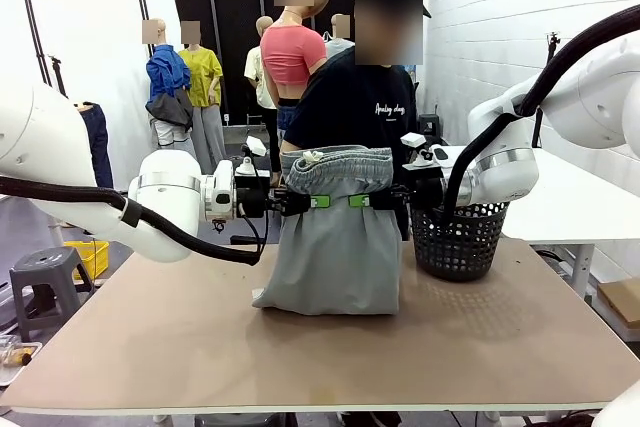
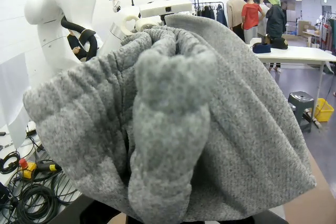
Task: Fold the training pants.
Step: Fold the Training pants in half.
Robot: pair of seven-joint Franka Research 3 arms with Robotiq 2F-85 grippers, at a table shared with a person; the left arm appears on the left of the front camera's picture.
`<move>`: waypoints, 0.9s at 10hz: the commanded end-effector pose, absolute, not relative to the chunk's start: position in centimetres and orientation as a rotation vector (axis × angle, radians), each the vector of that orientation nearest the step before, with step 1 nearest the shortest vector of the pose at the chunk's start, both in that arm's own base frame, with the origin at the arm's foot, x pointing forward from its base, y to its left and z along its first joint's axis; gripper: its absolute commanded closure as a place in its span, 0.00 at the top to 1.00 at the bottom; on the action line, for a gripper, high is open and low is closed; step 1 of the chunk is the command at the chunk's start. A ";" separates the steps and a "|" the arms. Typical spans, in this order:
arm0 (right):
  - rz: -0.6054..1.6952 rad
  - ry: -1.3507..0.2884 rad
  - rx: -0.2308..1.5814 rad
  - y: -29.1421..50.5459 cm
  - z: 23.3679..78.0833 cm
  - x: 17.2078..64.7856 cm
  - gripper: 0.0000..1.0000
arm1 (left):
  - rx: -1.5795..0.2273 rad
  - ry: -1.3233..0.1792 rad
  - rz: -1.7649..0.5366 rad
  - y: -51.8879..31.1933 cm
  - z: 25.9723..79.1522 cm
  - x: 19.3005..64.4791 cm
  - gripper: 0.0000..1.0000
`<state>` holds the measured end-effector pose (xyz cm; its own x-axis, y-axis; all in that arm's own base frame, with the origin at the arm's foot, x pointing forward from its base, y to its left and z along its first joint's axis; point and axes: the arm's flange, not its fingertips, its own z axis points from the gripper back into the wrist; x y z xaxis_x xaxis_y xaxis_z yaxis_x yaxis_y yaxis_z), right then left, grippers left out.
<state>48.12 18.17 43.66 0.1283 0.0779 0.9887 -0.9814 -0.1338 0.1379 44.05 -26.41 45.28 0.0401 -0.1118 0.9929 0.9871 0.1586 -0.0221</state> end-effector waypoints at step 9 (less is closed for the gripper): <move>1.243 -0.993 1.332 18.3 43.9 48.0 0.00 | -1.021 -1.182 -1.111 -26.4 45.4 43.9 0.00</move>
<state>48.12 18.17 43.66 0.1283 0.0779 0.9887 -0.9814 -0.1338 0.1379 44.05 -26.41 45.28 0.0401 -0.1118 0.9929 0.9871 0.1586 -0.0220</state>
